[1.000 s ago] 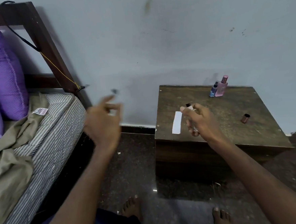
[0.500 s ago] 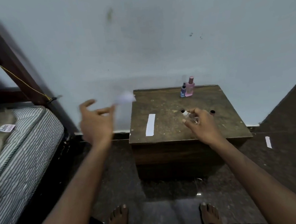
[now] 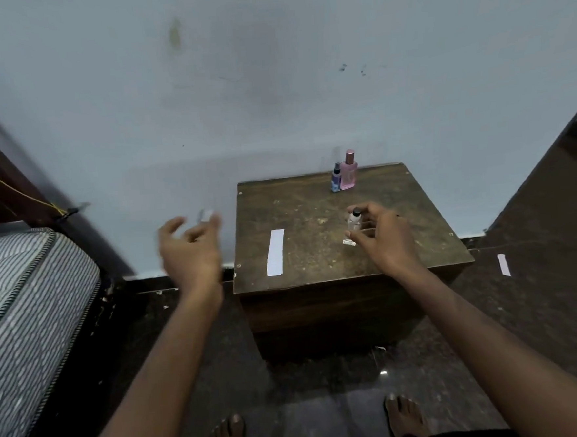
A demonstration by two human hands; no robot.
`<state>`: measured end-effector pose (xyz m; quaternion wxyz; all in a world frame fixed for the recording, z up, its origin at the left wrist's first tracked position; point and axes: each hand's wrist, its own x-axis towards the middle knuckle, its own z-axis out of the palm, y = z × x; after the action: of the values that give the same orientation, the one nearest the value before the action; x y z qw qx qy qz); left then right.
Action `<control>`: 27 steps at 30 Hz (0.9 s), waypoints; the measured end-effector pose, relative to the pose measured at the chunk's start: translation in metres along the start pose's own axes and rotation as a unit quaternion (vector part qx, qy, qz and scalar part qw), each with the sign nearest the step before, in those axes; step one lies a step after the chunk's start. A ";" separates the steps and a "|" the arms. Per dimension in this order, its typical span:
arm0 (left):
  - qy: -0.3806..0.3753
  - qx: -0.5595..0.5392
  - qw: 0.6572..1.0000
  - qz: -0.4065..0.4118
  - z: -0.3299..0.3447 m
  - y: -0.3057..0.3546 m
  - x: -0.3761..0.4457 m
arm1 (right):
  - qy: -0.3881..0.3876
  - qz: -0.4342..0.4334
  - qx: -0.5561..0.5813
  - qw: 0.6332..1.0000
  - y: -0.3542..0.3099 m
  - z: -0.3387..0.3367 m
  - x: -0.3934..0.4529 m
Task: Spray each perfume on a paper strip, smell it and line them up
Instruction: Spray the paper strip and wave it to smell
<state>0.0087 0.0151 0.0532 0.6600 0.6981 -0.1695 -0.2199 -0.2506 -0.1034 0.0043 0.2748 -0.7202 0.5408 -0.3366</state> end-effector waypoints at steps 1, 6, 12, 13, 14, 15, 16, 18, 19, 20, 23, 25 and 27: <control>-0.103 0.017 0.994 0.031 0.009 0.001 -0.016 | 0.000 -0.002 -0.002 1.000 0.001 -0.001 0.003; -0.200 0.036 0.979 0.037 0.030 -0.005 -0.028 | -0.006 -0.005 -0.019 1.000 0.004 0.003 0.010; -0.146 0.019 0.988 -0.047 0.016 -0.010 -0.015 | -0.025 0.000 -0.054 0.998 0.008 0.008 0.007; -0.175 0.020 0.984 -0.033 0.016 -0.010 -0.018 | -0.024 0.000 -0.057 0.998 0.008 0.008 0.007; -0.198 0.025 0.980 -0.024 0.017 -0.010 -0.020 | -0.025 0.002 -0.059 0.998 0.008 0.008 0.007; -0.208 0.027 0.978 -0.018 0.016 -0.009 -0.023 | -0.028 0.003 -0.062 0.998 0.006 0.006 0.006; -0.214 0.024 0.977 -0.016 0.015 -0.008 -0.025 | -0.031 0.002 -0.067 0.997 0.003 0.003 0.003; -0.244 0.000 0.970 -0.014 0.012 -0.005 -0.025 | -0.013 -0.013 -0.089 0.996 -0.007 -0.006 -0.005; -0.282 -0.030 0.959 -0.012 0.009 -0.002 -0.026 | 0.011 -0.024 -0.094 0.995 -0.012 -0.013 -0.011; -0.331 -0.077 0.940 -0.011 0.006 0.004 -0.027 | 0.040 -0.038 -0.085 0.995 -0.019 -0.020 -0.019; -0.403 -0.136 0.905 -0.026 0.001 0.007 -0.030 | 0.091 -0.053 -0.030 0.994 -0.036 -0.035 -0.047; -0.345 0.027 0.938 0.007 -0.001 0.000 -0.034 | 0.040 -0.039 -0.027 0.998 -0.042 -0.033 -0.065; -0.258 0.228 0.938 0.045 -0.007 -0.007 -0.043 | -0.057 -0.015 -0.079 0.995 -0.042 -0.027 -0.082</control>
<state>-0.0247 0.0442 0.0502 0.4255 0.7408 -0.4112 -0.3179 -0.2623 -0.0144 0.0382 0.2424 -0.7658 0.5381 -0.2554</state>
